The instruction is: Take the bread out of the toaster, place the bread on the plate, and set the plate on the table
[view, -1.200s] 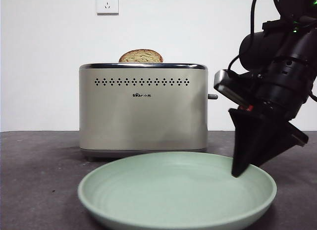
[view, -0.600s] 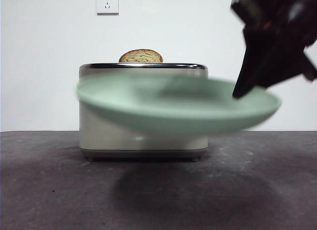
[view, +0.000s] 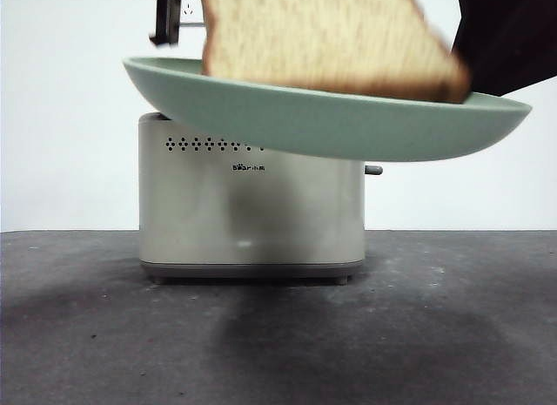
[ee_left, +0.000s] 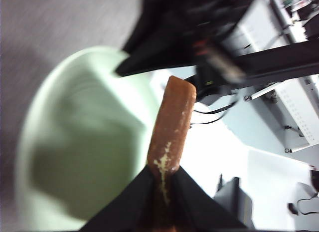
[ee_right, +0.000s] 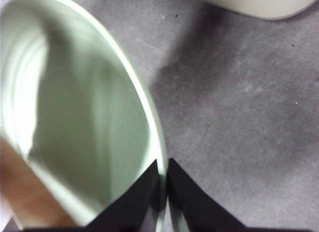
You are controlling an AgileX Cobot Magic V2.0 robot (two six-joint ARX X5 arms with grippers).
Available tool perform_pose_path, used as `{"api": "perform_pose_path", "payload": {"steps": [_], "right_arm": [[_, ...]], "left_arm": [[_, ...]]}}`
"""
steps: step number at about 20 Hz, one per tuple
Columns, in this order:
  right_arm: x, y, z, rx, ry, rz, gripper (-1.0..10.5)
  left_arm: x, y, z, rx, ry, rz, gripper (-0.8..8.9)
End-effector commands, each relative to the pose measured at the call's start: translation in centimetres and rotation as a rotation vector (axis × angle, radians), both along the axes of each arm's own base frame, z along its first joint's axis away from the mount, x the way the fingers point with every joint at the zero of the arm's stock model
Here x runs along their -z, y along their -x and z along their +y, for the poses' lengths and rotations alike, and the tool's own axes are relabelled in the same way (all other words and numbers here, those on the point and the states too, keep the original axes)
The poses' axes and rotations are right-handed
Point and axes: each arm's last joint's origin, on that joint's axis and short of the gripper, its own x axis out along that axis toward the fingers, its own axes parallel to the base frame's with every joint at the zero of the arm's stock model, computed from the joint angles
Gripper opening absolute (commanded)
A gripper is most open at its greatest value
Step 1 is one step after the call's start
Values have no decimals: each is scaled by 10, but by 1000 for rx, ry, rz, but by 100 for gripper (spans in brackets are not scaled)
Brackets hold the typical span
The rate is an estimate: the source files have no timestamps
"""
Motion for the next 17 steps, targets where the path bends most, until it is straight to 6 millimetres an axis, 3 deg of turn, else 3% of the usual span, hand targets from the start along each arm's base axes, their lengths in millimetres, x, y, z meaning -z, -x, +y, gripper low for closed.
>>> {"api": "perform_pose_path", "payload": {"steps": [1, 4, 8, 17], "right_arm": [[-4, -2, 2, -2, -17, 0, 3], [-4, -2, 2, -2, -17, 0, 3], [-4, -2, 2, -2, -17, 0, 3], [-4, -2, 2, -5, -17, 3, 3]], "left_arm": [[5, -7, -9, 19, -10, -10, 4], [13, -12, -11, 11, -40, 4, 39], [14, -13, -11, -11, -87, -23, 243], [6, -9, -13, -3, -88, -19, 304]]}}
